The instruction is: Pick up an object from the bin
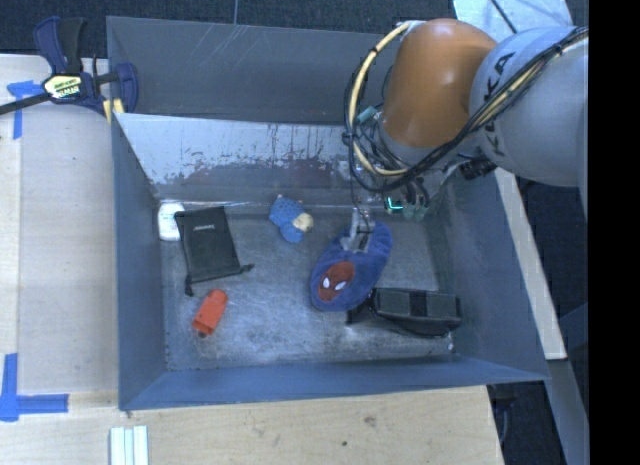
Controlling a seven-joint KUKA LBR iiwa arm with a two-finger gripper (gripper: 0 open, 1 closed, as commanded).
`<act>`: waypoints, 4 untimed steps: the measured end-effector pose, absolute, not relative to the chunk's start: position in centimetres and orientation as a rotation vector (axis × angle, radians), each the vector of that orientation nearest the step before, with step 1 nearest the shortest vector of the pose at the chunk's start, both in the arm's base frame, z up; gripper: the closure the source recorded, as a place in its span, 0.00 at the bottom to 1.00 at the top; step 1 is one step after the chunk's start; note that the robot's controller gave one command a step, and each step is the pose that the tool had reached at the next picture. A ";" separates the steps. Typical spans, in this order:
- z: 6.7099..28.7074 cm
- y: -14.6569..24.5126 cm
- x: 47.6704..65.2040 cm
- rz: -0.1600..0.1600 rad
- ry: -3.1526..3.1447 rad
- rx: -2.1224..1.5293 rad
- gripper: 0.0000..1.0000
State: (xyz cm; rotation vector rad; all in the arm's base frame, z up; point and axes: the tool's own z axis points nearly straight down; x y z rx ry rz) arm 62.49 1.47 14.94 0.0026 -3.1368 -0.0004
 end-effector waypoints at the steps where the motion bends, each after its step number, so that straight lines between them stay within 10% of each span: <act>1: 7.0 0.1 58.2 -0.001 -3.096 0.556 0.00; 2: 10.1 3.5 56.7 0.000 -2.993 0.975 0.00; 3: 10.9 1.0 59.5 0.004 -2.942 1.120 0.00; 4: 7.3 3.4 59.6 0.005 -2.811 1.407 0.00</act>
Offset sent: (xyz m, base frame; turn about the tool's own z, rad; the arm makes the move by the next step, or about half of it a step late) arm -0.0435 -0.0145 -0.0794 -0.3547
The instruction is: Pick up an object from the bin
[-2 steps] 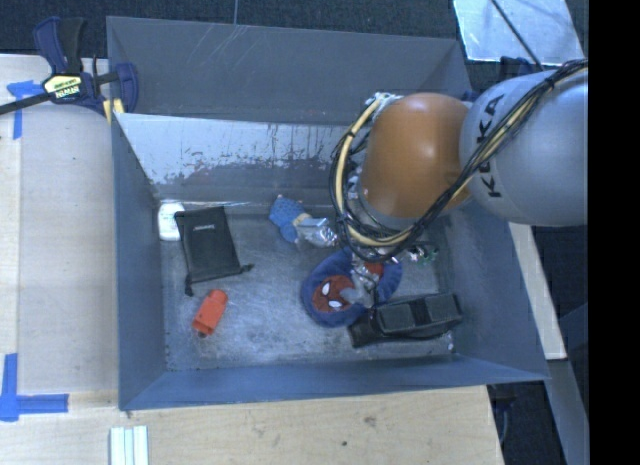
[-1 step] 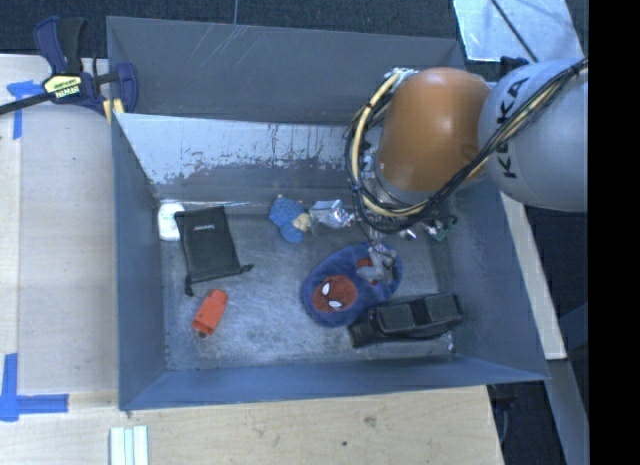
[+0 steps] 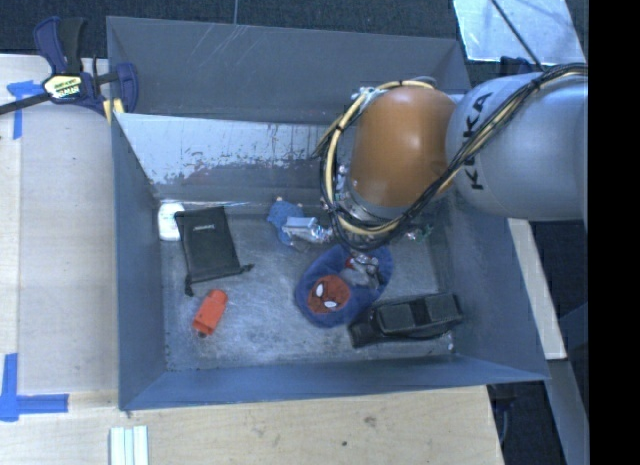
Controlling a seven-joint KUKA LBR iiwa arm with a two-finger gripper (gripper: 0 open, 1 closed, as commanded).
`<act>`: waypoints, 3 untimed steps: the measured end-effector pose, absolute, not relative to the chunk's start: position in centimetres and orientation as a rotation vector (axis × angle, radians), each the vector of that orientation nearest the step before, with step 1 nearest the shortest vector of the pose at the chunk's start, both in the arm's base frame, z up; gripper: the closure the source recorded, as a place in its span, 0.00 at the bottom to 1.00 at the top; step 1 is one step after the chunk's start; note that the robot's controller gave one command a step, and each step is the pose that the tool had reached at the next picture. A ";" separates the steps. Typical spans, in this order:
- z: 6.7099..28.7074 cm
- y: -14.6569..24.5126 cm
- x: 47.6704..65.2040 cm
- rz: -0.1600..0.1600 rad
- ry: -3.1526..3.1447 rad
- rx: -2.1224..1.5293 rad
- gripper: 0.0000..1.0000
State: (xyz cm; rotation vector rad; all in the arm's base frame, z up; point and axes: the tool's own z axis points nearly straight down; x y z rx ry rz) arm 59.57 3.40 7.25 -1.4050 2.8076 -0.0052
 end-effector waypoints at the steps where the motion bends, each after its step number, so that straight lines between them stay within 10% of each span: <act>1: 7.2 4.3 56.4 -0.004 2.642 -1.687 0.00; 2: 7.3 4.4 56.4 -0.001 2.643 -1.682 1.00; 3: 8.6 4.4 56.6 -0.002 2.649 -1.679 1.00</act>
Offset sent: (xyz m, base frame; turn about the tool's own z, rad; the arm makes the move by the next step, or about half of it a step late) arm -0.0340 0.0082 -0.0025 -0.2097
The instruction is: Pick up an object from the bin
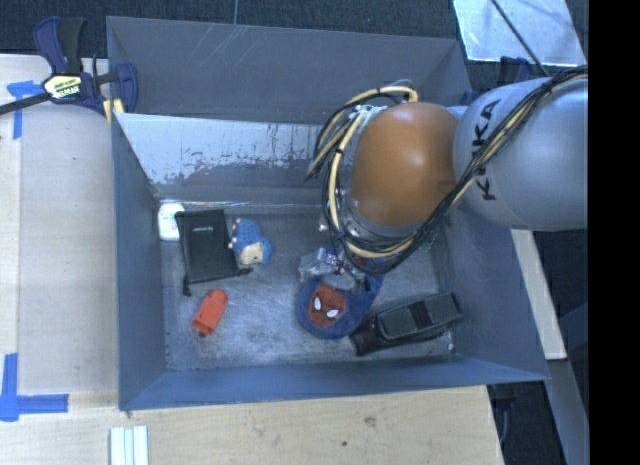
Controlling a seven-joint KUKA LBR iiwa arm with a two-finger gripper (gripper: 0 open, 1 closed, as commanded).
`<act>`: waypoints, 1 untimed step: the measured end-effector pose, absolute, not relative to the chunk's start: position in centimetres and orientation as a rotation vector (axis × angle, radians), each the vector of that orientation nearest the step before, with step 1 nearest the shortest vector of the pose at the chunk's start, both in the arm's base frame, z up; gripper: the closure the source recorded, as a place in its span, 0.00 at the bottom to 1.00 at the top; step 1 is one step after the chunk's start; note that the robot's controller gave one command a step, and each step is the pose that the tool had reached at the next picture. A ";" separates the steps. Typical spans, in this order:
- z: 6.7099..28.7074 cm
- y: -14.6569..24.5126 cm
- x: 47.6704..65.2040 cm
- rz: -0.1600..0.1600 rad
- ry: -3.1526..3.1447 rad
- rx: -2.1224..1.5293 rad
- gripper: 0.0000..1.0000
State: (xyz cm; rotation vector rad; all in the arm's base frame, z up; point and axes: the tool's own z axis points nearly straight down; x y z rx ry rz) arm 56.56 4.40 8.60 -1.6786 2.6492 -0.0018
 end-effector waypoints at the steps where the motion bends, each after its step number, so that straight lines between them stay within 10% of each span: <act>1: 13.4 4.4 56.7 -0.004 2.651 -1.673 1.00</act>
Offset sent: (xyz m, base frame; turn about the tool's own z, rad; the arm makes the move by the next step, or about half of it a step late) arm 0.0001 0.0000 0.0450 0.0000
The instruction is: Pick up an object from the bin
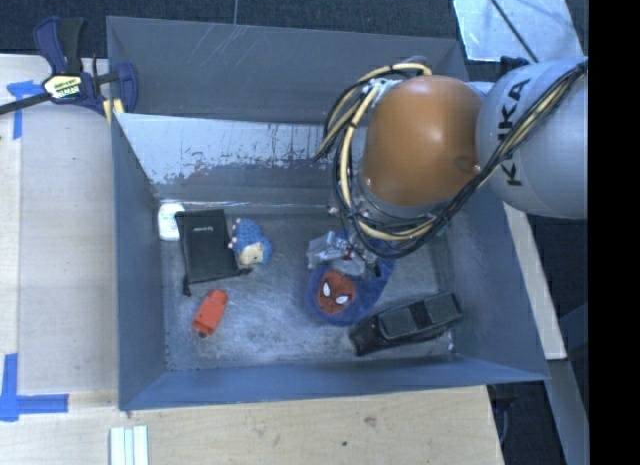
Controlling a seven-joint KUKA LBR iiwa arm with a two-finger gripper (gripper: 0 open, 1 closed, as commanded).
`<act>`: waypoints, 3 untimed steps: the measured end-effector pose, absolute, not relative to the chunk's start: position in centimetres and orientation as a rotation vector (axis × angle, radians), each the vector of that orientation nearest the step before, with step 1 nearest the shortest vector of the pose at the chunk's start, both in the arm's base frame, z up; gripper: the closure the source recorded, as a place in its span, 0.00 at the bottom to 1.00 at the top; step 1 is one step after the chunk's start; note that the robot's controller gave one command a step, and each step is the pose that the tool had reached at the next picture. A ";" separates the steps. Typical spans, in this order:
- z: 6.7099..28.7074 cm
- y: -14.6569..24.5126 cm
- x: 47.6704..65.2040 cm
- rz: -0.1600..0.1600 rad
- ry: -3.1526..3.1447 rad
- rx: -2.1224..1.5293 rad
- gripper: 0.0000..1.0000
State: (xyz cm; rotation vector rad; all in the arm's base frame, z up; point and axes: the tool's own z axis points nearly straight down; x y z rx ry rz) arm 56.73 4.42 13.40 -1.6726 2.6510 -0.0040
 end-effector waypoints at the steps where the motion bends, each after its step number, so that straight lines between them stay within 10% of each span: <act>1: 13.9 4.4 56.8 -0.002 2.656 -1.667 1.00; 3: 19.7 4.5 57.1 -0.002 2.663 -1.655 1.00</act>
Offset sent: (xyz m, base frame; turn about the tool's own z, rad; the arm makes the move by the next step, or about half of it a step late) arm 0.0002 0.0001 0.0049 0.0000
